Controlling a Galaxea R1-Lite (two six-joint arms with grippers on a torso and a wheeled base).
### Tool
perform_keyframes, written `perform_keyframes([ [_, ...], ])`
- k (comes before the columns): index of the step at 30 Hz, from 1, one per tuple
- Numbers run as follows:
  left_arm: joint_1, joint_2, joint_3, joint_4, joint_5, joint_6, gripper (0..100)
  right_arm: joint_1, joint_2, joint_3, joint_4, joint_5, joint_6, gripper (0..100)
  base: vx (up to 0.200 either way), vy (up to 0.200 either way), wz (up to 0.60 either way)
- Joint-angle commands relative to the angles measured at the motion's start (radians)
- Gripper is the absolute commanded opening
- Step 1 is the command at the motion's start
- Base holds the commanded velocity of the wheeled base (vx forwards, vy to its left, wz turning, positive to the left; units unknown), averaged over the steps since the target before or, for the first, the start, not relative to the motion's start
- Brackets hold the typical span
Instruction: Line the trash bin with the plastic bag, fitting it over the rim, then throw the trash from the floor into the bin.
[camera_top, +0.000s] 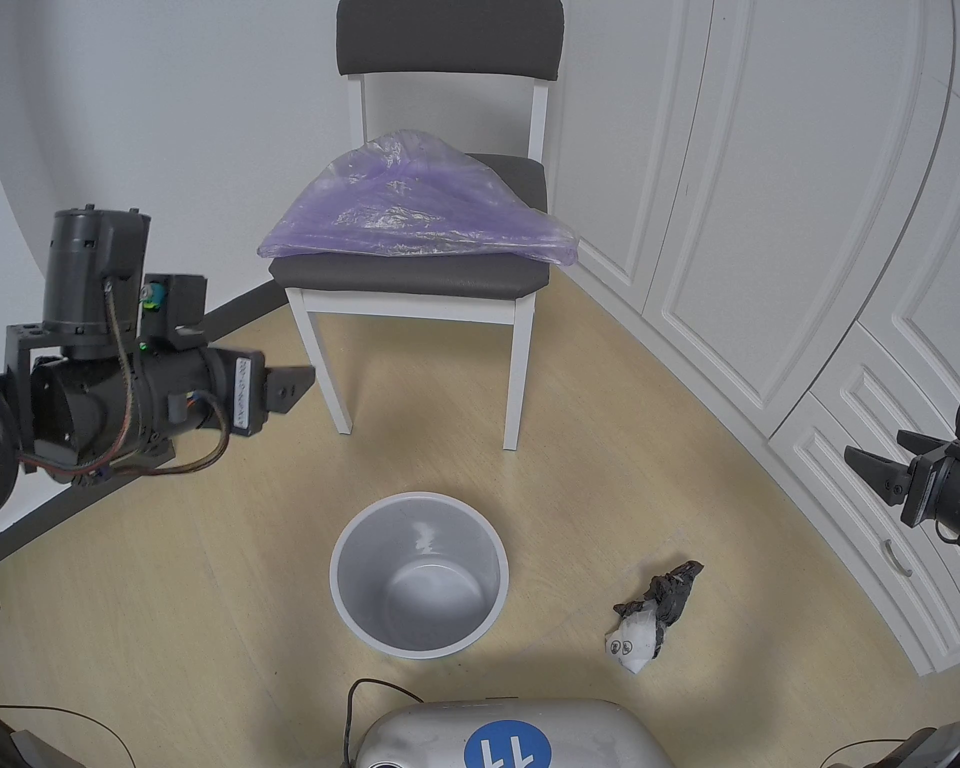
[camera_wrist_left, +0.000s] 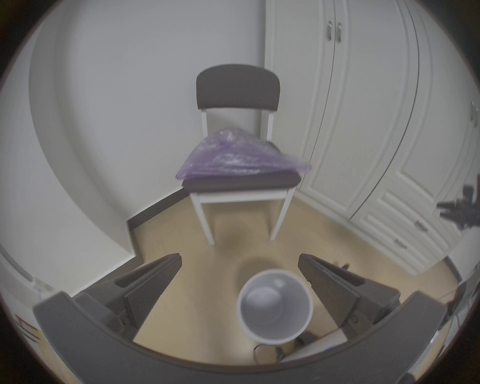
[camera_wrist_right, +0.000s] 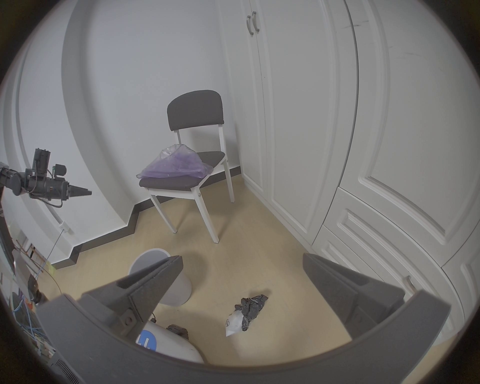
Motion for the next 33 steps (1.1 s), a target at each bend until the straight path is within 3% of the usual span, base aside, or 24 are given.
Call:
perform_keyframes([
  [1,-0.019,-0.096,0.015,0.081,0.065,0.034,100,0.001,-0.016,0.012,-0.002,0.018,-0.004,100,0.000,0.000,0.00],
  [8,-0.039,-0.158,0.060,0.077,0.089,0.053,100,0.001,-0.052,-0.001,-0.001,0.052,0.005,100,0.000,0.000,0.00],
  [12,-0.051,-0.248,0.154,0.080,0.095,0.175,100,0.001,-0.047,-0.002,0.005,0.052,0.005,100,0.000,0.000,0.00],
  [15,-0.053,-0.279,0.210,0.049,0.094,0.208,100,0.001,-0.047,-0.004,0.008,0.052,0.005,100,0.000,0.000,0.00],
  [23,-0.062,-0.260,0.361,-0.360,0.055,0.203,100,0.001,-0.049,-0.013,0.014,0.052,0.007,100,0.000,0.000,0.00],
  [27,-0.047,-0.228,0.379,-0.393,0.051,0.200,100,0.001,-0.050,-0.016,0.014,0.049,0.007,100,0.000,0.000,0.00],
  [33,-0.018,-0.173,0.371,-0.409,0.052,0.200,100,0.001,-0.055,-0.016,0.030,0.046,0.007,100,0.200,0.000,0.00],
])
